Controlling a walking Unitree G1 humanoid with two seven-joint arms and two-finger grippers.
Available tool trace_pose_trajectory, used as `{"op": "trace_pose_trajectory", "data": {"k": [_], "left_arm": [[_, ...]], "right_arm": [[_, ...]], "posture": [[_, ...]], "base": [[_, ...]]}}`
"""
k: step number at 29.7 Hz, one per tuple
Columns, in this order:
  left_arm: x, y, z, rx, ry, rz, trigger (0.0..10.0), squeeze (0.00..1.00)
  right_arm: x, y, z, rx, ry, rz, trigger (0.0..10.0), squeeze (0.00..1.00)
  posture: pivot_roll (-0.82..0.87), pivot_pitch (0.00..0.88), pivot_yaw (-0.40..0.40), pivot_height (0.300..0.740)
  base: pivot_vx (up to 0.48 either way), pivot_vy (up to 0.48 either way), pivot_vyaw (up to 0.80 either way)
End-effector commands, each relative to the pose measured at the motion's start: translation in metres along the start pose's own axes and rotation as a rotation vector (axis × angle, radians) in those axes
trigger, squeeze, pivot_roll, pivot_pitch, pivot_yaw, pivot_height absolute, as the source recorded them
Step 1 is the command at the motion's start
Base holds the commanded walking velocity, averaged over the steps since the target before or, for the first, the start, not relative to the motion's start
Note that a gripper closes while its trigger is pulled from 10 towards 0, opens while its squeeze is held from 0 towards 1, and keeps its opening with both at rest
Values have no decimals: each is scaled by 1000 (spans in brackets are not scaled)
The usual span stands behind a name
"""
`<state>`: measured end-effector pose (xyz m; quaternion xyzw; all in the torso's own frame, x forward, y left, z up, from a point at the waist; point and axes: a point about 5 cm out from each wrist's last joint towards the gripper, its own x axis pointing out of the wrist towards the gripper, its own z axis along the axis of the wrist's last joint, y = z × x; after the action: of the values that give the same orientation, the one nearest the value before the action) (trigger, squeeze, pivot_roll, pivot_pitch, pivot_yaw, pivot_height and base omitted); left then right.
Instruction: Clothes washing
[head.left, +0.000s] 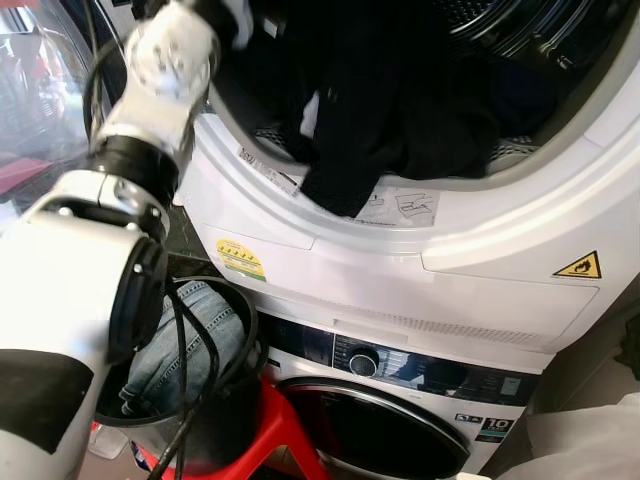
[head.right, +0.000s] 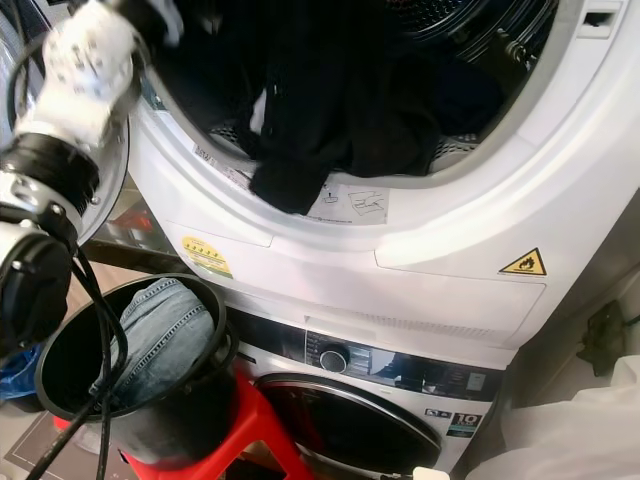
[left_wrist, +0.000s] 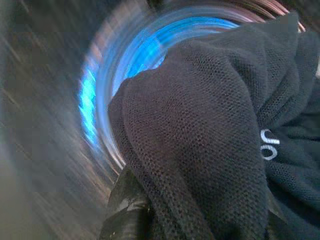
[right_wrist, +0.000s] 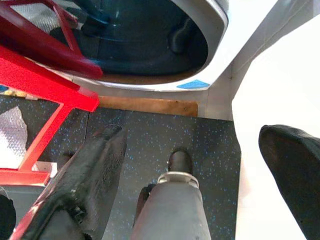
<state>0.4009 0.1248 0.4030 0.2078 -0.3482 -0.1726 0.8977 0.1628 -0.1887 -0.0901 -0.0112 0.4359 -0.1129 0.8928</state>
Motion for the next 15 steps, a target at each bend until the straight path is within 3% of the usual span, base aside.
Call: {"op": "trace_pose_trajectory", "data": {"k": [1,3,6,7,9,12,15], "left_arm": [[-4,-10,-11,-46,46,-87,0,0],[-2,-23,-10,5,32,-183,0,0],[0,-30,-9,57,33,-224,0,0],[1,-33,-8,134,39,-242,0,0],[2,-35,-6,206,35,-260,0,0],[3,-52,-5,283,33,-403,0,0],[5,-62,-2,268,8,-460,0,0]], "right_arm": [[-2,1,-5,14,7,-4,10000,0],[-3,-2,-9,14,12,-10,10000,0],[-3,-3,-11,10,17,-13,10000,0],[-4,-4,-13,9,19,-15,10000,0],[-5,-5,-16,10,21,-16,10000,0],[-6,-5,-19,5,25,-16,10000,0],[-7,-5,-20,-2,25,-14,10000,0]], "posture": [[-86,3,144,740],[-91,12,146,740],[-97,15,148,740],[-104,19,152,740],[-115,21,155,740],[-131,25,157,740],[-140,25,156,740]], "base": [[0,0,0],[0,0,0],[0,0,0],[0,0,0],[0,0,0],[0,0,0],[0,0,0]]}}
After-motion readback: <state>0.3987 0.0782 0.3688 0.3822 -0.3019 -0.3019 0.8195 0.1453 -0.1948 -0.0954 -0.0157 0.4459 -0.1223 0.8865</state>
